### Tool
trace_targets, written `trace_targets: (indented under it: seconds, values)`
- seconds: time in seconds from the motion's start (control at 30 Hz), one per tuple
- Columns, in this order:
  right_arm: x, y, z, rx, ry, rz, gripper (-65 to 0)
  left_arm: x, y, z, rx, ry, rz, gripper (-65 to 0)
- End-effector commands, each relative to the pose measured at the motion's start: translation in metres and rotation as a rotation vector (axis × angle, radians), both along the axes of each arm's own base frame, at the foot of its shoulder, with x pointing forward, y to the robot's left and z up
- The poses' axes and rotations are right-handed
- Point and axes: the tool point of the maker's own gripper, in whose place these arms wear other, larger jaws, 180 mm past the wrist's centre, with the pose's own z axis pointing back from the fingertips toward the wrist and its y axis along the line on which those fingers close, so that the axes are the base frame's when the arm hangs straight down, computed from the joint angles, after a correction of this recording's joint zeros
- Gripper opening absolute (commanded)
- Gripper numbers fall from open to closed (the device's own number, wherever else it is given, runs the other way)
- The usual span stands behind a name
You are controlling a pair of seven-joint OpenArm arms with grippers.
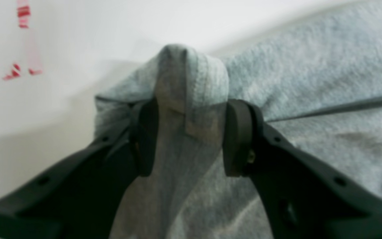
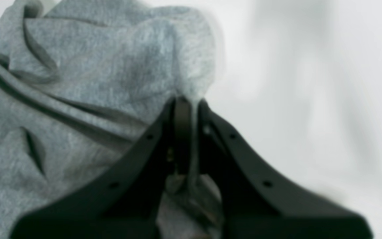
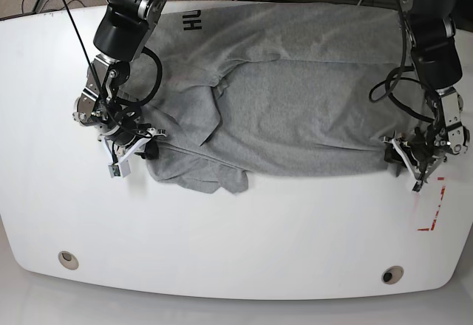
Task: Fold the T-shirt properly
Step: 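Pull the hem corner with the left gripper, stretching the shirt taut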
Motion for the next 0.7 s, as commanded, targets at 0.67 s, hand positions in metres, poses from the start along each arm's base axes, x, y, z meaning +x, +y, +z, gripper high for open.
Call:
trace_targets:
  seconds: [0.67]
  values:
    - [0.008,-0.009,0.011,-0.025,-0.026,-0.004,-63.7,0.02,0.037,0.064,0.103,-0.184,0.055,-65.0]
